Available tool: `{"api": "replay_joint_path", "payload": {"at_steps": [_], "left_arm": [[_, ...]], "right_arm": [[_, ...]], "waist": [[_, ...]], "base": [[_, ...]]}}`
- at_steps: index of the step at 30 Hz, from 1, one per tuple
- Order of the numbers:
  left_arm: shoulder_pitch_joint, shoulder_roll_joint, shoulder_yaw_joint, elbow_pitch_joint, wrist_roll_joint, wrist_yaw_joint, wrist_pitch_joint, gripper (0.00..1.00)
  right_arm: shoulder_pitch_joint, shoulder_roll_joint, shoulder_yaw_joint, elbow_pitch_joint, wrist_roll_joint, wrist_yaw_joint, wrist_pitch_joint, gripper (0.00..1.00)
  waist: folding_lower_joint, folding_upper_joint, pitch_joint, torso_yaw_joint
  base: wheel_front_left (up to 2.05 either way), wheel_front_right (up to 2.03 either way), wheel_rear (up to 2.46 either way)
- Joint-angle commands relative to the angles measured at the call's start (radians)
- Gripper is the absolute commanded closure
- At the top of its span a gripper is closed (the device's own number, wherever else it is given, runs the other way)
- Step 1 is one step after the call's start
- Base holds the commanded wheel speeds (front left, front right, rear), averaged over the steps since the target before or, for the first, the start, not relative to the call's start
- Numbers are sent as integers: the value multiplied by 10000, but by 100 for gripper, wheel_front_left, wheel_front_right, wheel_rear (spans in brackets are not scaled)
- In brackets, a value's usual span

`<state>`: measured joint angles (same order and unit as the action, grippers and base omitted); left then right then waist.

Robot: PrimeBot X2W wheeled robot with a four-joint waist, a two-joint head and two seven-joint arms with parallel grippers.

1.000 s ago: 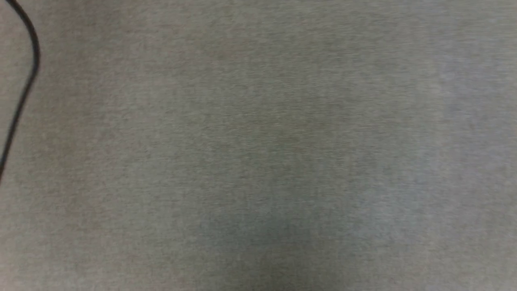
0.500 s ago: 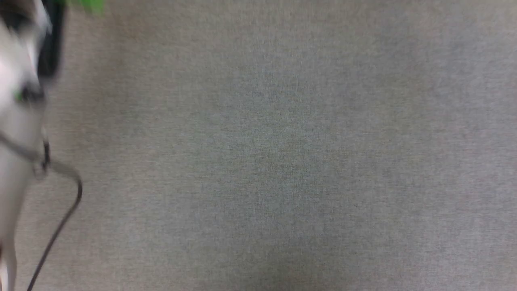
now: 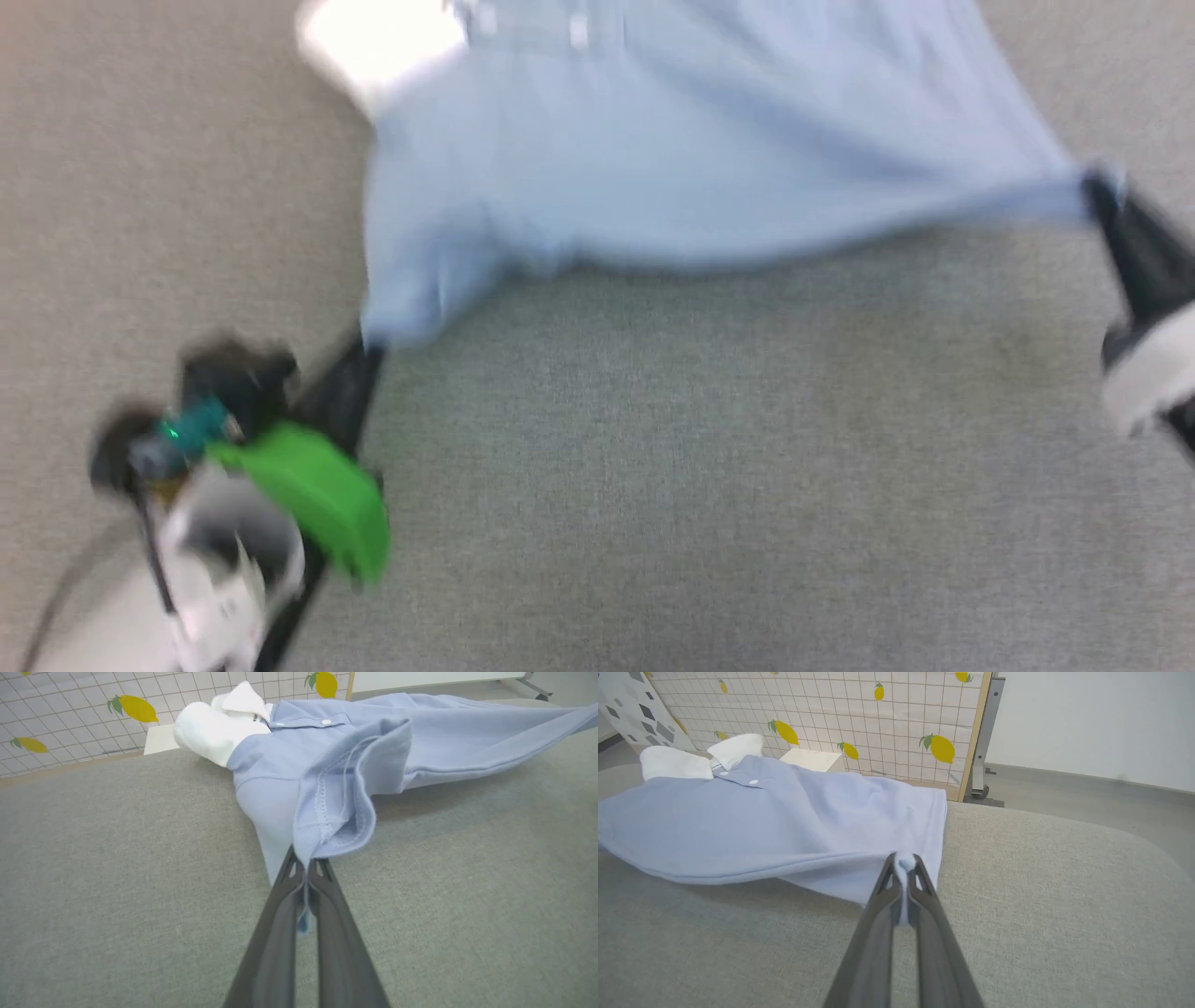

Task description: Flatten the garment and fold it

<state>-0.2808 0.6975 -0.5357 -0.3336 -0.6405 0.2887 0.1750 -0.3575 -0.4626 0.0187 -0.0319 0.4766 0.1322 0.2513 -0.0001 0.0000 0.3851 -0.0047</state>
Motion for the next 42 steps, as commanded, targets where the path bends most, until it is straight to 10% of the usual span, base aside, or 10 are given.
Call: {"api": "replay_joint_path", "payload": {"at_steps": [1, 24, 32, 42], "left_arm": [[523, 211, -151, -34, -183, 71, 217, 100], [4630, 1015, -1490, -545, -3281, 1059, 3616, 100], [5438, 1237, -1373, -1038, -3796, 1336, 3639, 100], [4780, 1583, -794, -1586, -2919, 1182, 2736, 100]], "right_arm": [[510, 161, -182, -136, -57, -15, 158, 100], [6956, 1009, -1368, -1136, 1144, -15, 4244, 100], [8330, 1232, -1785, -1728, 1813, -15, 5700, 100], [7827, 1321, -2181, -2364, 1450, -15, 4954, 100]], "waist": [[1, 0, -637, 13], [1, 0, -2463, 302], [1, 0, -2818, 358], [1, 0, -2845, 387]], "base": [[0, 0, 0], [0, 0, 0], [0, 0, 0], [0, 0, 0]]}}
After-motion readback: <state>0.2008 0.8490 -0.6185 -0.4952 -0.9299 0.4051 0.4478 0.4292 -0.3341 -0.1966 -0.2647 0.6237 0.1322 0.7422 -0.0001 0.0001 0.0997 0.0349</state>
